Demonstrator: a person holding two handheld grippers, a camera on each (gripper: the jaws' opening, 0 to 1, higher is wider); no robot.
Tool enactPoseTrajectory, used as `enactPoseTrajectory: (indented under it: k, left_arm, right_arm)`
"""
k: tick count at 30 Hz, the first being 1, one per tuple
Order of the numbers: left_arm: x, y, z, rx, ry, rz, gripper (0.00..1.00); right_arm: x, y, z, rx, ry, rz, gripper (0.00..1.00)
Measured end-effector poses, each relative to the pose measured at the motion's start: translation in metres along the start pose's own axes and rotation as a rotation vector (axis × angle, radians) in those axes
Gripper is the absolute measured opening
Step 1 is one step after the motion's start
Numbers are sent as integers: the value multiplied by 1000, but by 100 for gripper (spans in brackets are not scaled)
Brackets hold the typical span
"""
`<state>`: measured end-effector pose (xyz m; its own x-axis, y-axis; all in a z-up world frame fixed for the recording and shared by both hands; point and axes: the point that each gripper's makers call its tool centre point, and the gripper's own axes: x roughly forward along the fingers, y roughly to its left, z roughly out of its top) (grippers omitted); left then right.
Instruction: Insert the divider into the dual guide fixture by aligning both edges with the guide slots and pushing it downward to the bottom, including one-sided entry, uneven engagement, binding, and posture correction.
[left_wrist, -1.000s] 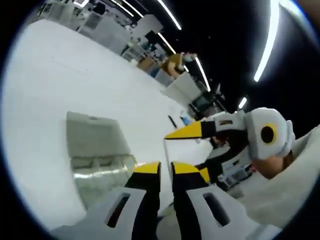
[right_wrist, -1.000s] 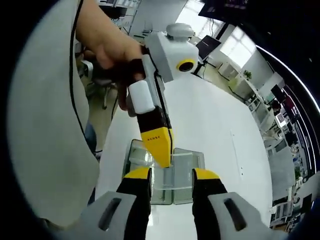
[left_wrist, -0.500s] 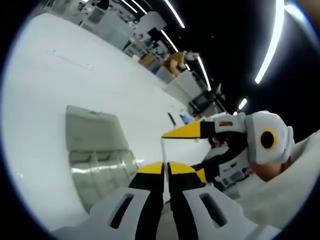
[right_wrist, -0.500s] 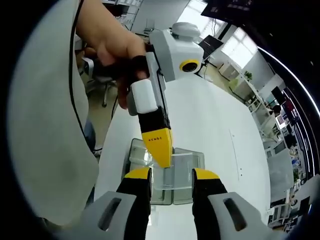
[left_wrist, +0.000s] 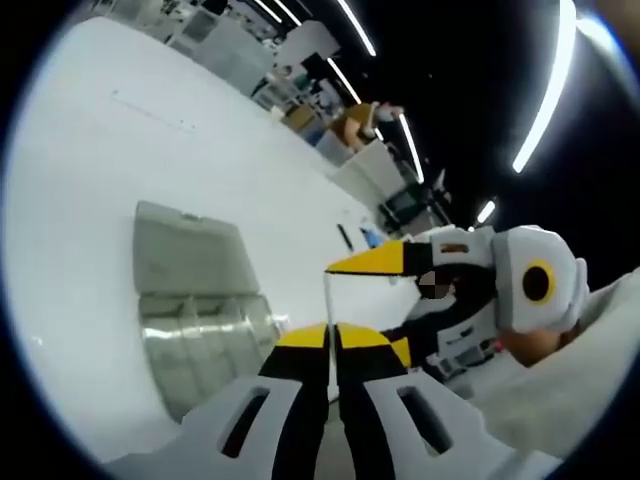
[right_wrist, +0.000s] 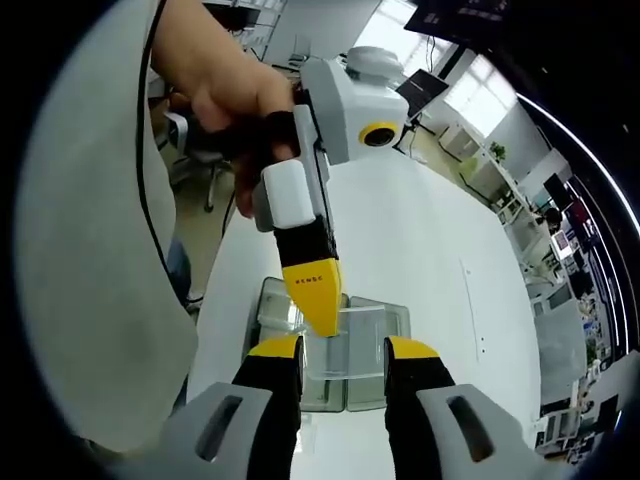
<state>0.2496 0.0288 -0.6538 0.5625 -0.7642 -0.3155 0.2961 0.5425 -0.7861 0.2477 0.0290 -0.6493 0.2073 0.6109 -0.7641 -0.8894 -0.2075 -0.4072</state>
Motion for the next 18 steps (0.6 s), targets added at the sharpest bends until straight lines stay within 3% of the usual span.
enactPoseTrajectory:
  k: [9,18]
  left_arm:
    - [0,-1,1,-14,-7,-6,0]
    - [-2,0,3,2,-27,-17,0]
  right_arm:
    - [0,0,0,-1,-4,2,28]
    - [-3,-4,1,65,-28,19,32]
